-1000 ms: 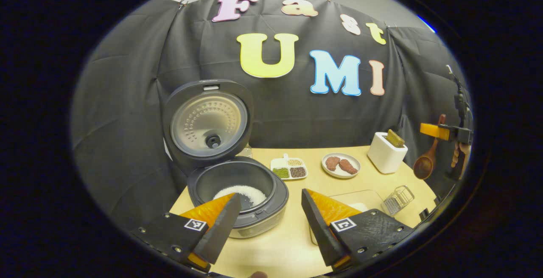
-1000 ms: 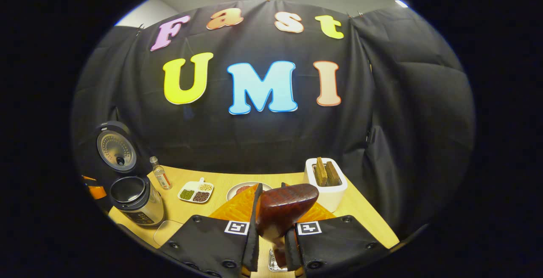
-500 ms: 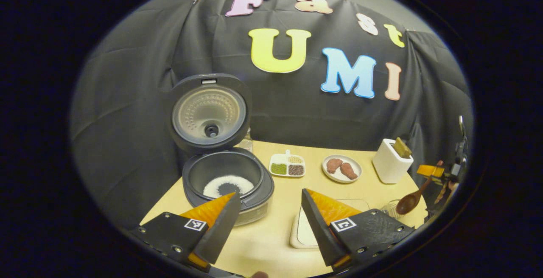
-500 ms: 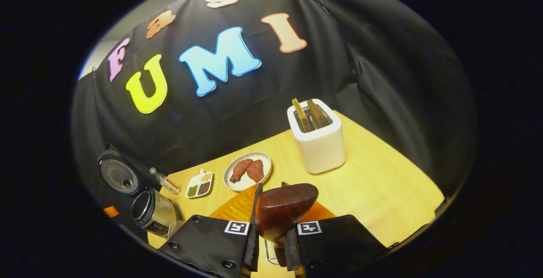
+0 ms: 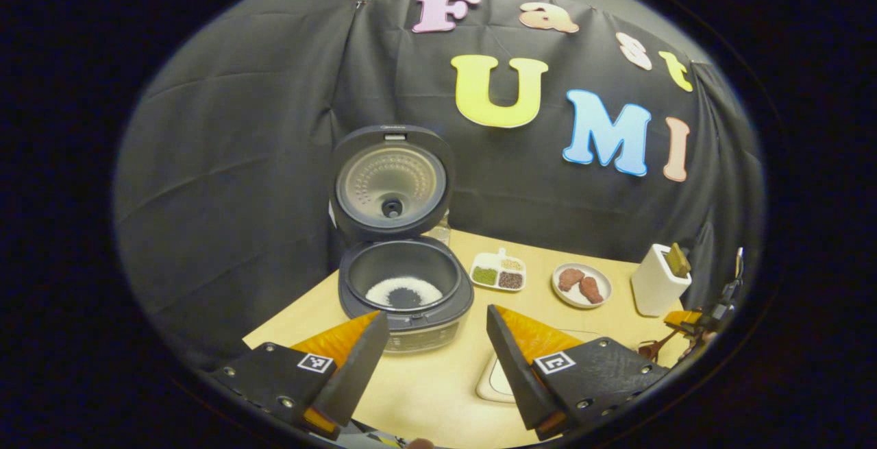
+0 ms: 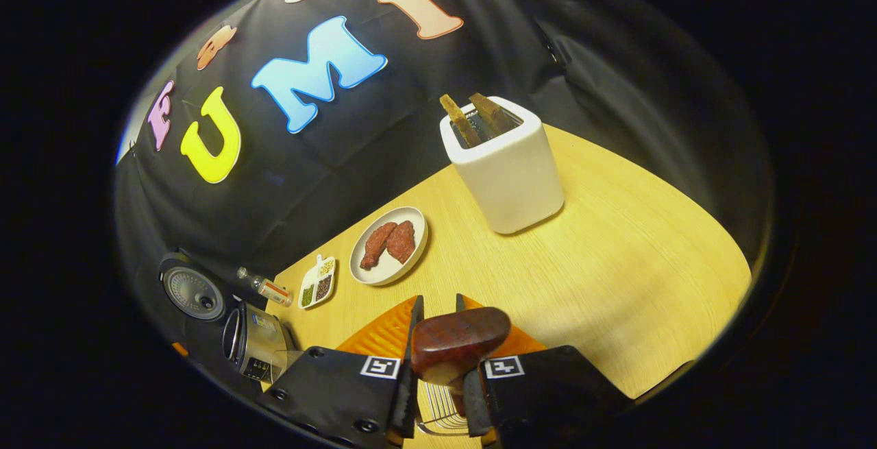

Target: Close the left gripper, press the button to open the rice cooker; take a wooden spoon from the chopstick holder with the right hand, scoop a spoonful of rice and pour it into the rice cooker, then put the wooden spoon back into the chopstick holder.

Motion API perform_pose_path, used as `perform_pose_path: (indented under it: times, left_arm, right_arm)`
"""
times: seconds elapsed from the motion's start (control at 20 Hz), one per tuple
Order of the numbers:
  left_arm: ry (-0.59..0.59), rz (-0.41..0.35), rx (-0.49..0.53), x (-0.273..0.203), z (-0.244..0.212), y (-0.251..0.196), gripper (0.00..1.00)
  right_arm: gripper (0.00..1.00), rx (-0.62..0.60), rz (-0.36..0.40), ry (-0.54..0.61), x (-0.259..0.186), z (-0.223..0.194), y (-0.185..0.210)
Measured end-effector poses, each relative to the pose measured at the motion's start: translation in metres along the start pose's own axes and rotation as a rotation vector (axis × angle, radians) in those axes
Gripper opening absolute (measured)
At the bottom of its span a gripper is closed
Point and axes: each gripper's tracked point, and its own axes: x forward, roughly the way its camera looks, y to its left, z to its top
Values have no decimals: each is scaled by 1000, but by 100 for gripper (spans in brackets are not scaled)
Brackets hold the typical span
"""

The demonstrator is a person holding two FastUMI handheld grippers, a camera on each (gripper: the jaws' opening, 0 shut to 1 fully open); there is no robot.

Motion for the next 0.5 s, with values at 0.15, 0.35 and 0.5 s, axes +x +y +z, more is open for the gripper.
perform_pose_path:
  times: [0.15,0.35,0.5]
  left_arm:
    - [-28,16,-17,2,15,11,90]
    - [-101,4,-8,11,56,23,87]
    - [-158,7,5,24,96,41,90]
  right_arm:
    - [63,9,-2,-27,-7,9,1]
    - [92,7,-112,-71,-30,19,-21]
    - [98,-33,-256,-91,-61,21,-50]
